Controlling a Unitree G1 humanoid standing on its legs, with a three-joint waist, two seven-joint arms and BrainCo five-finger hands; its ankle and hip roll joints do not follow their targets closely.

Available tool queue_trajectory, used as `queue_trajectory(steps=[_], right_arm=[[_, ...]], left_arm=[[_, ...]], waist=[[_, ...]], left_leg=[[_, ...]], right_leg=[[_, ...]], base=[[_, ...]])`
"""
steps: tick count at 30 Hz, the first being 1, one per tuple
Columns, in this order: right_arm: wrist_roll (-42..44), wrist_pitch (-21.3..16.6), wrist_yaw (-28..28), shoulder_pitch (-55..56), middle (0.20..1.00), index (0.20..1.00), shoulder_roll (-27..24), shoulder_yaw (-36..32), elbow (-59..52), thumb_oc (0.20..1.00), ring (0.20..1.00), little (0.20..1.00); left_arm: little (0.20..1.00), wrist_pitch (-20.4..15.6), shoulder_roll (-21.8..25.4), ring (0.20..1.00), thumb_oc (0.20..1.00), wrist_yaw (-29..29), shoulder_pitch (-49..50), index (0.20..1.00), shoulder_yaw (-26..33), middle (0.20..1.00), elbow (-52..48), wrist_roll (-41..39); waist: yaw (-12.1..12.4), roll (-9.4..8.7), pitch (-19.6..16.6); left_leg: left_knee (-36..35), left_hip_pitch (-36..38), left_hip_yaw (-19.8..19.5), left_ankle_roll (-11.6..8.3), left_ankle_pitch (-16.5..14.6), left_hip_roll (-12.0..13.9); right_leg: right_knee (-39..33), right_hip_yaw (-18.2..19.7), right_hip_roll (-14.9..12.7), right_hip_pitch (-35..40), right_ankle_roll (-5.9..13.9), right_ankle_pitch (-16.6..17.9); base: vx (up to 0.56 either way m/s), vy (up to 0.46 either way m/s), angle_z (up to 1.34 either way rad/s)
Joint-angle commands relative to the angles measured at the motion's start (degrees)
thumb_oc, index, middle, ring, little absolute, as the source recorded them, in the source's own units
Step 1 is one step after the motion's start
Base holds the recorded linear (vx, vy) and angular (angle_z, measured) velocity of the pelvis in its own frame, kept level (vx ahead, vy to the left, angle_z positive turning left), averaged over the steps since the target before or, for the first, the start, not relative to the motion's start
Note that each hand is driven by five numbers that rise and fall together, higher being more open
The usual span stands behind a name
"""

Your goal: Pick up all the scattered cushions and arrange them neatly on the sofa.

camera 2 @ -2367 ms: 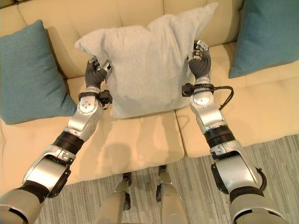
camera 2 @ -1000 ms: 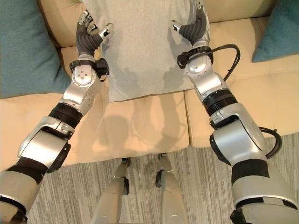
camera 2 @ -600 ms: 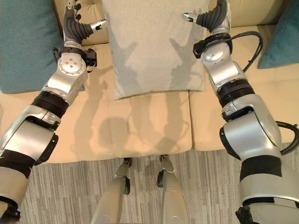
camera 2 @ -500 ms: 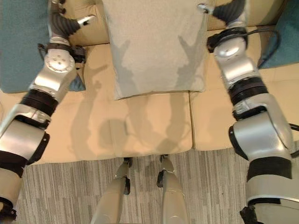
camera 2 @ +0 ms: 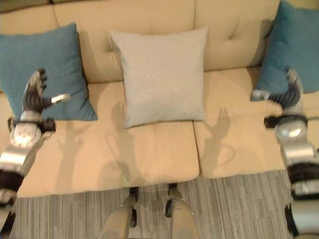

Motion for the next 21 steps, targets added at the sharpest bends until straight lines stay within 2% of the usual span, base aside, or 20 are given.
queue_trajectory(steps=[1,3,5,6,8,9,10,12,13,14,18,21], right_arm=[[-6.07,-1.57,3.38,3.25,1.000,1.000,2.49,-1.64,0.50,1.000,1.000,1.000],[-10.44,-0.92,5.83,9.36,1.000,1.000,6.53,-2.48,2.25,1.000,1.000,1.000],[-13.34,-0.73,6.72,12.26,1.000,1.000,9.43,-1.38,4.30,1.000,1.000,1.000],[-15.57,-0.61,7.93,14.23,1.000,1.000,12.18,-0.60,7.78,1.000,1.000,1.000],[-16.38,-0.27,8.36,14.92,1.000,1.000,13.38,-0.02,9.72,1.000,1.000,1.000],[-17.19,-0.24,8.64,15.38,1.000,1.000,15.22,0.93,12.38,1.000,1.000,1.000],[-18.80,0.53,9.24,16.32,1.000,1.000,17.72,2.39,17.04,1.000,1.000,1.000],[-19.85,1.02,9.54,16.95,1.000,1.000,20.40,3.71,22.99,1.000,1.000,1.000],[-19.85,0.96,9.50,16.88,1.000,1.000,20.39,3.74,23.10,1.000,1.000,1.000],[-19.81,1.35,9.16,17.29,1.000,1.000,22.51,4.34,27.81,1.000,1.000,1.000],[-19.77,2.29,8.72,18.07,1.000,1.000,25.23,4.43,35.01,1.000,1.000,1.000],[-17.58,3.38,8.06,19.54,1.000,1.000,27.23,2.27,40.33,1.000,1.000,1.000]], left_arm=[[1.000,-0.91,-2.93,1.000,1.000,-5.43,2.01,1.000,2.20,1.000,1.22,2.86],[1.000,0.63,-7.53,1.000,1.000,-8.56,10.01,1.000,3.64,1.000,2.72,4.33],[1.000,1.77,-10.29,1.000,1.000,-9.78,13.31,1.000,3.32,1.000,5.90,6.38],[1.000,2.67,-12.79,1.000,1.000,-10.75,15.98,1.000,3.05,1.000,11.34,9.95],[1.000,3.11,-14.06,1.000,1.000,-11.26,16.45,1.000,2.46,1.000,13.85,10.70],[1.000,3.35,-15.69,1.000,1.000,-11.45,17.19,1.000,1.54,1.000,18.11,13.39],[1.000,4.94,-19.31,1.000,1.000,-11.50,17.02,1.000,0.65,1.000,26.21,15.59],[1.000,5.45,-22.34,1.000,1.000,-10.01,16.36,1.000,-0.37,1.000,35.32,19.85],[1.000,5.34,-22.39,1.000,1.000,-9.95,16.26,1.000,-0.41,1.000,35.49,19.87],[1.000,6.33,-25.23,1.000,1.000,-8.60,16.00,1.000,-0.93,1.000,43.30,21.94],[1.000,7.51,-27.97,1.000,1.000,-7.90,15.67,1.000,-1.61,1.000,51.24,24.33],[1.000,8.62,-29.61,1.000,1.000,-7.62,16.07,1.000,0.12,1.000,55.36,23.55]], waist=[[0.46,-1.05,-4.19],[0.47,-0.67,-4.89],[0.46,-0.60,-5.31],[0.45,-0.66,-5.63],[0.45,-0.71,-6.08],[0.44,-0.81,-6.34],[0.48,-0.82,-7.06],[0.46,-0.96,-7.85],[0.50,-0.94,-7.76],[0.44,-1.11,-8.33],[0.39,-1.29,-9.17],[0.14,-1.22,-10.25]], left_leg=[[0.86,3.63,0.00,-1.30,-4.04,-1.30],[0.57,5.50,0.10,-1.33,-3.83,-1.01],[0.45,7.01,0.16,-1.23,-3.90,-0.92],[0.57,8.48,0.32,-1.16,-4.21,-0.80],[0.56,8.62,0.29,-1.07,-4.10,-0.82],[0.53,9.31,0.48,-1.09,-4.20,-0.75],[0.54,10.06,0.51,-0.92,-4.45,-0.73],[0.48,11.20,0.91,-0.80,-4.79,-0.73],[0.46,11.31,0.94,-0.81,-4.82,-0.72],[0.49,12.07,1.25,-0.67,-5.03,-0.76],[0.32,13.34,1.81,-0.53,-5.49,-0.73],[0.13,14.46,2.33,-0.62,-5.82,-0.64]], right_leg=[[6.41,-0.43,-2.14,4.99,4.63,-8.66],[6.69,-0.89,-2.05,7.26,4.63,-9.31],[6.39,-1.05,-1.80,9.10,4.58,-9.52],[5.68,-1.03,-1.46,11.06,4.56,-9.85],[5.10,-1.09,-1.39,11.49,4.57,-9.56],[4.44,-0.95,-1.23,12.37,4.60,-9.54],[3.52,-0.85,-0.93,13.47,4.53,-9.51],[2.47,-0.68,-0.68,14.90,4.53,-9.48],[2.40,-0.65,-0.66,15.02,4.53,-9.46],[1.83,-0.50,-0.48,16.00,4.49,-9.44],[0.74,-0.21,-0.25,17.41,4.46,-9.51],[-0.86,-0.24,-0.06,19.09,4.46,-9.38]], base=[[0.13,-0.033,0.03],[0.10,-0.034,0.05],[0.06,-0.032,0.13],[0.05,-0.041,0.17],[0.02,-0.014,0.06],[0.04,-0.018,0.01],[0.04,-0.028,-0.02],[0.04,-0.026,-0.10],[0.03,-0.027,-0.13],[0.00,-0.017,-0.11],[0.00,-0.022,-0.04],[-0.02,-0.030,-0.13]])
